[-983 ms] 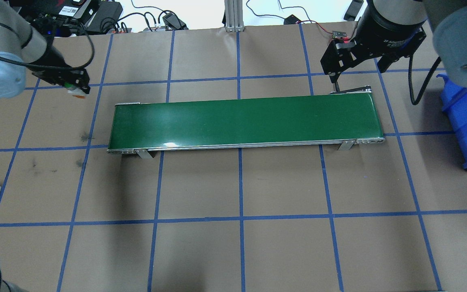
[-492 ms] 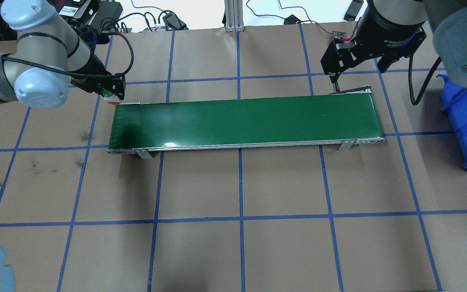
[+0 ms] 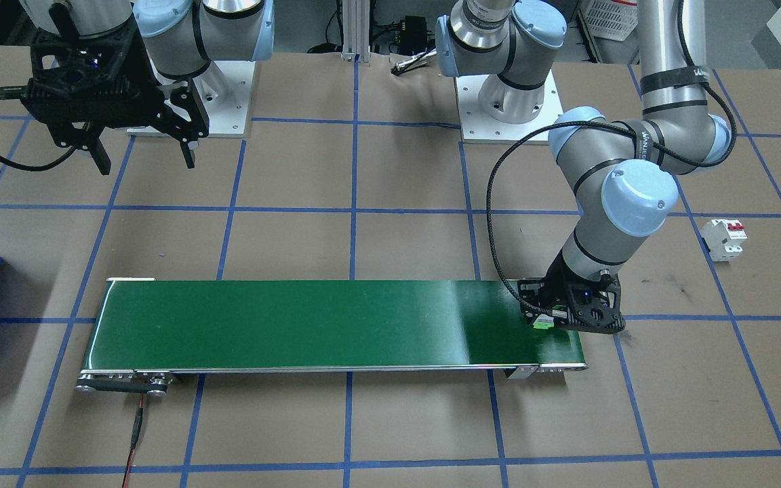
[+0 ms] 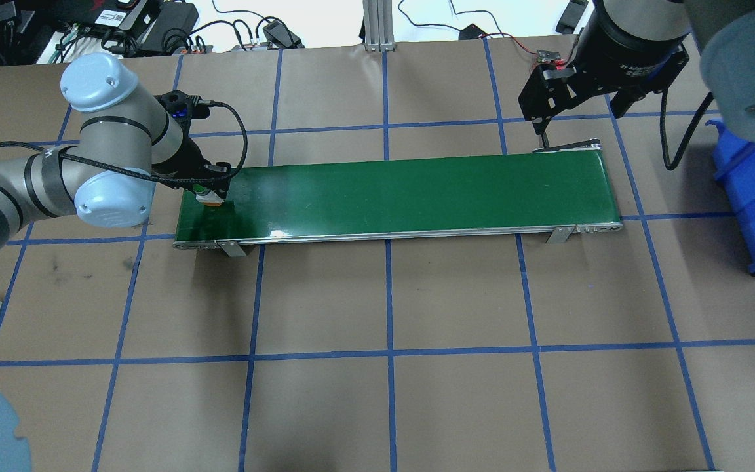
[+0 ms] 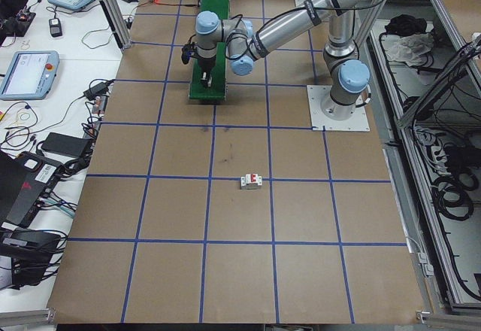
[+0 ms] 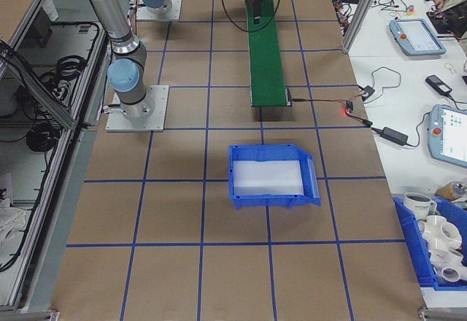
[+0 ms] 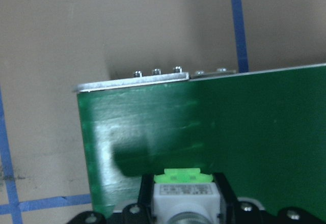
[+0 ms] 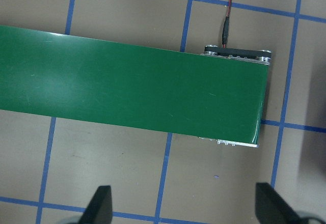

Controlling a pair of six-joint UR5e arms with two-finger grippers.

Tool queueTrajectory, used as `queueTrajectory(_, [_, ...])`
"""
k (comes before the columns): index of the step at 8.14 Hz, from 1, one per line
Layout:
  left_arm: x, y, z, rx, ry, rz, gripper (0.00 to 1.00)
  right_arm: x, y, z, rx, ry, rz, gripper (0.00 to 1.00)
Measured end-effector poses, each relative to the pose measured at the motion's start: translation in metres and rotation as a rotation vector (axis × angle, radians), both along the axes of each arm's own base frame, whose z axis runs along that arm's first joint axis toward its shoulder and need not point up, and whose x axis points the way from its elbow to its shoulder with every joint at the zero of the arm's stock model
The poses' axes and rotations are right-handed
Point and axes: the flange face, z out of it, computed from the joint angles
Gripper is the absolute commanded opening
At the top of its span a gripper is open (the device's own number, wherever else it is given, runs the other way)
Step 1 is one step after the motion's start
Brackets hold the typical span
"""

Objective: Move button from left to right

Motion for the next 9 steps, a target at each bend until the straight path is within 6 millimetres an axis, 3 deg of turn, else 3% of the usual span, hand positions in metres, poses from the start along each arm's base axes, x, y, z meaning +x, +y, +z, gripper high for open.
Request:
queueTrajectory(1, [0.003, 0.003, -0.001, 0.029, -0.028, 0.006, 0.86, 0.000, 0.000, 0.000, 0.000, 0.000, 0.000, 1.00])
queueTrajectory(4, [0.003, 0.009, -0.007, 0.102, -0.042, 0.026, 1.00, 0.000, 0.000, 0.000, 0.000, 0.000, 0.001, 1.00])
queueTrajectory(6, [-0.004, 0.005, 0.005, 0.080, 0.005, 0.074, 1.00, 0.000, 0.000, 0.000, 0.000, 0.000, 0.001, 1.00])
queueTrajectory(7, [-0.007, -0.005, 0.026, 0.067, 0.027, 0.096, 1.00, 0.000, 0.000, 0.000, 0.000, 0.000, 0.001, 1.00])
queueTrajectory(9, [-0.016, -0.024, 0.089, 0.122, 0.054, 0.136, 1.00, 0.000, 0.000, 0.000, 0.000, 0.000, 0.001, 1.00])
